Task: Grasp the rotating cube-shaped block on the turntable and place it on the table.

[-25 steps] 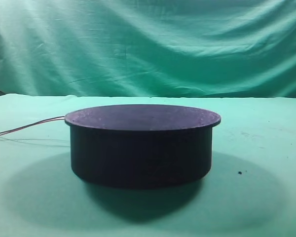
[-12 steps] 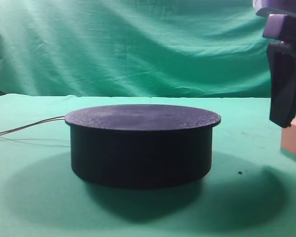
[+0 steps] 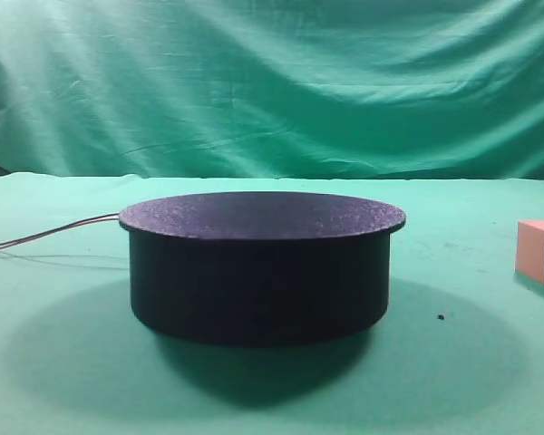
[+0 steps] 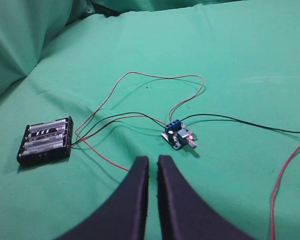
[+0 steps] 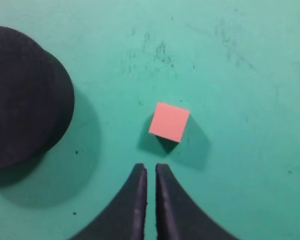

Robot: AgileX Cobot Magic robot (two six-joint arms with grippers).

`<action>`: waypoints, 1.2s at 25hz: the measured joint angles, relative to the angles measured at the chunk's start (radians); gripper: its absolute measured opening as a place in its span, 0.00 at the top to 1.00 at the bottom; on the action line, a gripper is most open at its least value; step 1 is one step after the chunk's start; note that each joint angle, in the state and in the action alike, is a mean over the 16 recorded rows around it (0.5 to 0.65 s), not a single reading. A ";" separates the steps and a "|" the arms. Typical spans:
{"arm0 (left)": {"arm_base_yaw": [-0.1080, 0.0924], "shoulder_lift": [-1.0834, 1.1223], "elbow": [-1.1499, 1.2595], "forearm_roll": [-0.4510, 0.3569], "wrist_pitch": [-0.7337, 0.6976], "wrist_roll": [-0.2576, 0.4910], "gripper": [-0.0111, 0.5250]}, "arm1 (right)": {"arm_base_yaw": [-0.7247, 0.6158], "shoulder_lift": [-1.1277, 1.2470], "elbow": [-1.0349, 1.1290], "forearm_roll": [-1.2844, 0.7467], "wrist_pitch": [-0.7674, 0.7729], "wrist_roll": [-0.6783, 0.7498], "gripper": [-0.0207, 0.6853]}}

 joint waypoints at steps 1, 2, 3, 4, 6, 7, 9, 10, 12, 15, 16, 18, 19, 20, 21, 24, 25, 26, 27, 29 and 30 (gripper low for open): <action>0.000 0.000 0.000 0.000 0.000 0.000 0.98 | 0.000 -0.034 0.016 0.005 -0.006 -0.001 0.97; 0.000 0.000 0.000 0.000 0.000 0.000 0.98 | 0.000 -0.067 0.031 0.011 -0.014 -0.002 0.97; 0.000 0.000 0.000 0.000 0.000 0.000 0.98 | 0.000 -0.097 0.045 0.016 -0.022 -0.004 0.97; 0.000 0.000 0.000 0.000 0.000 0.000 0.98 | 0.000 -0.125 0.058 0.020 -0.031 -0.008 0.97; 0.000 0.000 0.000 0.000 0.000 0.000 0.98 | 0.000 -0.173 0.079 0.028 -0.052 -0.022 0.97; 0.000 0.000 0.000 0.000 0.000 0.000 0.98 | 0.000 -0.193 0.085 0.030 -0.063 -0.032 0.97; 0.000 0.000 0.000 0.000 0.000 0.000 0.98 | 0.000 -0.226 0.093 0.032 -0.084 -0.057 0.97; 0.000 0.000 0.000 0.000 0.000 0.000 0.98 | 0.000 -0.240 0.095 0.031 -0.093 -0.071 0.97; 0.000 0.000 0.000 0.000 0.000 0.000 0.98 | -0.001 -0.265 0.098 0.024 -0.112 -0.098 0.97; 0.000 0.000 0.000 0.000 0.000 0.000 0.98 | -0.014 -0.304 0.111 0.003 -0.143 -0.139 0.97; 0.000 0.000 0.000 0.000 0.000 0.000 0.98 | -0.022 -0.320 0.120 -0.007 -0.156 -0.153 0.97; 0.000 0.000 0.000 0.000 0.000 0.000 0.98 | -0.044 -0.354 0.145 -0.024 -0.186 -0.180 0.97; 0.000 0.000 0.000 0.000 0.000 0.000 0.98 | -0.058 -0.375 0.161 -0.032 -0.204 -0.192 0.97; 0.000 0.000 0.000 0.000 0.000 0.000 0.98 | -0.073 -0.398 0.180 -0.038 -0.222 -0.202 0.97; 0.000 0.000 0.000 0.000 0.000 0.000 0.98 | -0.090 -0.423 0.202 -0.043 -0.240 -0.211 0.97; 0.000 0.000 0.000 0.000 0.000 0.000 0.98 | -0.144 -0.512 0.281 -0.051 -0.299 -0.222 0.97; 0.000 0.000 0.000 0.000 0.000 0.000 0.98 | -0.162 -0.545 0.311 -0.051 -0.319 -0.223 0.97; 0.000 0.000 0.000 0.000 0.000 0.000 0.98 | -0.181 -0.578 0.344 -0.048 -0.340 -0.224 0.97; 0.000 0.000 0.000 0.000 0.000 0.000 0.98 | -0.200 -0.611 0.376 -0.044 -0.360 -0.224 0.97; 0.000 0.000 0.000 0.000 0.000 0.000 0.98 | -0.234 -0.670 0.441 -0.032 -0.397 -0.225 0.97; 0.000 0.000 0.000 0.000 0.000 0.000 0.98 | -0.249 -0.697 0.472 -0.025 -0.413 -0.225 0.97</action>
